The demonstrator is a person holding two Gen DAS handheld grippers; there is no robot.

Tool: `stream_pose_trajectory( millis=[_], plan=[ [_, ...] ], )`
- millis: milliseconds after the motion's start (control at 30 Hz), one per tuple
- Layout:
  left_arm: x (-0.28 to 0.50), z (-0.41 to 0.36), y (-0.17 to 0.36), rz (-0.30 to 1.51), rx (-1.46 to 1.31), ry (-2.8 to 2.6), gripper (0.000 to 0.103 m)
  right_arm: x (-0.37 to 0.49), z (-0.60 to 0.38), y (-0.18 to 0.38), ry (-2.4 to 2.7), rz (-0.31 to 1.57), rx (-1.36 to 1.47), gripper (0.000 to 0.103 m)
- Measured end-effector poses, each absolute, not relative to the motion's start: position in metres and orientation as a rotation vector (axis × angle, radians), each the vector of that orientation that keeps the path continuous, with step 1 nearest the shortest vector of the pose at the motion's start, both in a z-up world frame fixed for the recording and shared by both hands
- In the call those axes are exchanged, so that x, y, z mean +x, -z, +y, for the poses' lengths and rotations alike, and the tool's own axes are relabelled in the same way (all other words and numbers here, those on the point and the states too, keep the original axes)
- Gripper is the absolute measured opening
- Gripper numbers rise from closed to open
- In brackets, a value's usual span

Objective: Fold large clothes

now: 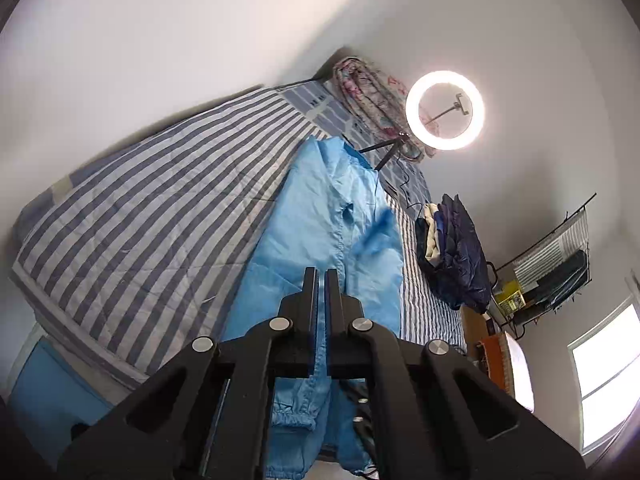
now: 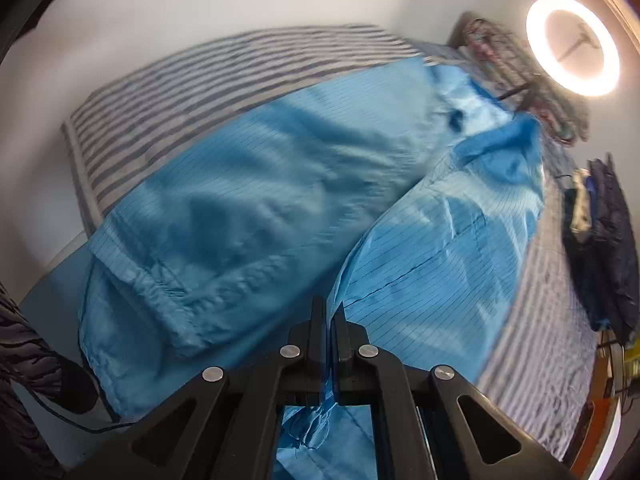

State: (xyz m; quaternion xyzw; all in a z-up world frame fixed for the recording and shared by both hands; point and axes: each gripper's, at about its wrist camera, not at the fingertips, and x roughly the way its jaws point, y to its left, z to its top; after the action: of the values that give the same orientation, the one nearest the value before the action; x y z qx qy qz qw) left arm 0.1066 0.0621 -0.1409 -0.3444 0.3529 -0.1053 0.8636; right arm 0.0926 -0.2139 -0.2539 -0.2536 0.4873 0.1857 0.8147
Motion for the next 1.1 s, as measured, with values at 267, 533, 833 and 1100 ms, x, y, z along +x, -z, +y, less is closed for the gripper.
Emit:
stream_pose_trajectory(
  millis=[267, 533, 833, 1100],
  plan=[
    [0.102, 0.066, 0.144, 0.731, -0.706, 0.223, 0.0, 0.095, -0.22, 0.264, -0.399, 1.085, -0.457, 0.0],
    [0.101, 0.051, 0.146, 0.759, -0.662, 0.235, 0.0, 0.083, -0.237, 0.258, -0.374, 1.068, -0.486, 0.0],
    [0.104, 0.038, 0.157, 0.799, -0.602, 0.237, 0.0, 0.09, -0.248, 0.26, -0.403, 1.08, -0.324, 0.0],
    [0.105, 0.052, 0.177, 0.861, -0.599, 0.217, 0.018, 0.071, -0.296, 0.232, -0.595, 1.043, -0.012, 0.033]
  ],
)
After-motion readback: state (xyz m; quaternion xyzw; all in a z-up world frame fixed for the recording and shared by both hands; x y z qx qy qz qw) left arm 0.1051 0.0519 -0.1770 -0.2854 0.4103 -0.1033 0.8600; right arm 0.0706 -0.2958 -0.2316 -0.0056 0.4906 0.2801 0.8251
